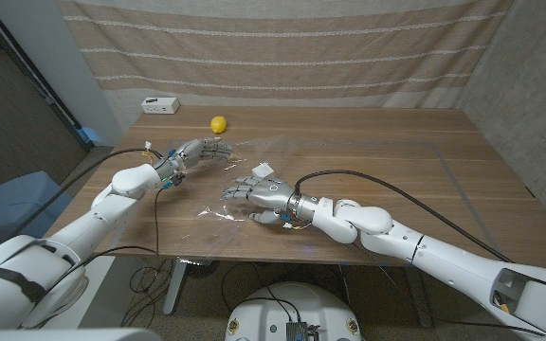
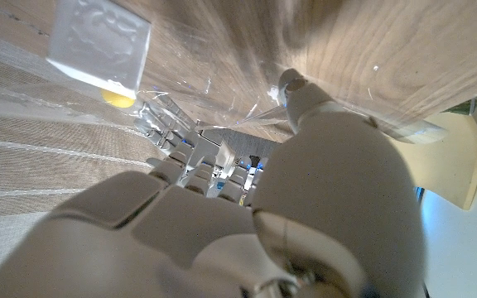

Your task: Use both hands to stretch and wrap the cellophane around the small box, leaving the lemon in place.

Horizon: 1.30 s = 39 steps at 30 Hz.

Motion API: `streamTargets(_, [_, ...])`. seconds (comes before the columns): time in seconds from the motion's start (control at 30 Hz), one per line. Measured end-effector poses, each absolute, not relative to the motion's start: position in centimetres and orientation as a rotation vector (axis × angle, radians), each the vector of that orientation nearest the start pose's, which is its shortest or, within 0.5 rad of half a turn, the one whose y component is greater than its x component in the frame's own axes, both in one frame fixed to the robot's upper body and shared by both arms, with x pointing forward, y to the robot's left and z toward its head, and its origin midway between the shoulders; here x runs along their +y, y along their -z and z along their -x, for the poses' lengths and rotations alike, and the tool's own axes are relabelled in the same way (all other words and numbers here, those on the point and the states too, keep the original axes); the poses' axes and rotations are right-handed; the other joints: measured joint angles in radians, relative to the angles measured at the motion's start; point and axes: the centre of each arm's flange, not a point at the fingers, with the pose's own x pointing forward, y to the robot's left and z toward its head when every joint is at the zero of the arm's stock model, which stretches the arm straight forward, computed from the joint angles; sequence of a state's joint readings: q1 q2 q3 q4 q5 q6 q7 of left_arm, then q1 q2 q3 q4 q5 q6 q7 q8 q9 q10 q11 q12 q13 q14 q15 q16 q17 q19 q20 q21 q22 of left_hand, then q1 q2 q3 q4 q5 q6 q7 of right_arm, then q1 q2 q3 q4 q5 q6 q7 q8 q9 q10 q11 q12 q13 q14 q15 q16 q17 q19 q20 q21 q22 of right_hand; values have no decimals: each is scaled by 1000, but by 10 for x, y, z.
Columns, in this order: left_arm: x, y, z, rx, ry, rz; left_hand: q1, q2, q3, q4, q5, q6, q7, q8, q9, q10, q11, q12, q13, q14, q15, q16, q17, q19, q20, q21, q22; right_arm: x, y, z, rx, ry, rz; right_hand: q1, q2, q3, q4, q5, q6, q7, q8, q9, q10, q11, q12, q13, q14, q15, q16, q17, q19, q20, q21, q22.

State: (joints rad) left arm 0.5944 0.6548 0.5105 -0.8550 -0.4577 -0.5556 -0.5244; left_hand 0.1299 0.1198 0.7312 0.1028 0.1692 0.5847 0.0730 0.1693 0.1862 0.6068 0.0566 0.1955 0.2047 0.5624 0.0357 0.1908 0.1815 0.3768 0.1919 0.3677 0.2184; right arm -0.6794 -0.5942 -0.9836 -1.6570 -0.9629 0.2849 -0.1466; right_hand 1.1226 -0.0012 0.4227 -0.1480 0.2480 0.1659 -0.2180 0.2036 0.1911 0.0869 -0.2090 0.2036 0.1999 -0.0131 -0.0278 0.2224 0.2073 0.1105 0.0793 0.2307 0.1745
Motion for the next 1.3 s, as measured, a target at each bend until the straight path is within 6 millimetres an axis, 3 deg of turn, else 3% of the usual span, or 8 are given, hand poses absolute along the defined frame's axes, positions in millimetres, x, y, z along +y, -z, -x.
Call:
streamTargets(0.17, [364,22,-667,-539,465,-532,-6,-1,-4,4,0,-5,-5,0,0,-4,4,0,0,4,4,0,0,0,0,0,0,-1,104,-538,-1171,-561,1715,2,2,-32,11,7,-34,-2,-12,-5,-28,2,-7,0,-12,12,-5,5,-8,13,-7,0])
streamTargets(0.37, [364,23,-668,-527,467,-535,-6,-1,0,8,0,-15,-5,0,-5,-9,-2,0,0,4,4,0,0,0,0,0,0,-1,106,-544,-1128,-587,1732,-22,3,-84,22,35,68,-2,19,0,101,2,33,3,77,-6,35,11,51,3,-7,0])
streamTargets(0.43, [364,23,-668,-524,467,-535,-9,-4,-4,12,0,-15,-5,0,-5,-9,-2,0,0,4,4,0,0,0,0,0,0,-2,109,-549,-1118,-597,1724,-29,11,-116,22,47,208,-2,48,2,194,0,57,9,144,-8,68,20,89,-5,-7,0])
streamTargets(0.53, [364,24,-667,-520,468,-536,-11,-7,-4,12,0,-19,-8,0,-5,-9,-2,0,0,4,4,0,0,0,0,0,0,-3,112,-551,-1129,-610,1681,-38,39,-183,24,49,542,4,106,-3,392,-2,111,27,269,-11,146,57,150,-29,-7,3])
streamTargets(0.6, [364,25,-668,-517,466,-535,-11,-7,-4,12,0,-20,-9,0,-5,-9,-2,0,0,4,4,0,0,0,0,0,0,-6,117,-557,-1115,-614,1670,-36,72,-213,27,49,731,32,138,-10,512,-1,151,39,336,-13,194,83,180,-48,-7,5])
streamTargets(0.67, [364,25,-667,-516,467,-537,-11,-7,-4,12,0,-23,-12,0,-5,-9,-2,0,0,4,4,0,0,0,0,0,0,-5,117,-554,-1148,-621,1595,-31,95,-229,28,37,836,66,160,-12,606,2,184,48,390,-14,231,105,202,-63,-6,5])
streamTargets(0.83, [363,25,-667,-512,469,-539,-12,-6,-3,13,0,-28,-6,1,-5,-12,1,0,0,4,4,0,0,-4,3,0,0,-11,123,-559,-1135,-613,1510,-21,127,-230,28,29,871,81,164,-4,667,4,200,51,433,-19,252,117,245,-78,10,5])
streamTargets(1.3, [359,27,-664,-509,485,-552,-15,-3,0,16,0,-33,-12,5,-5,-18,0,0,0,4,4,0,-5,-4,3,0,0,-33,113,-578,-924,-534,1168,-23,144,-227,31,14,875,129,155,-4,664,19,194,46,457,-16,247,112,287,-68,25,10])
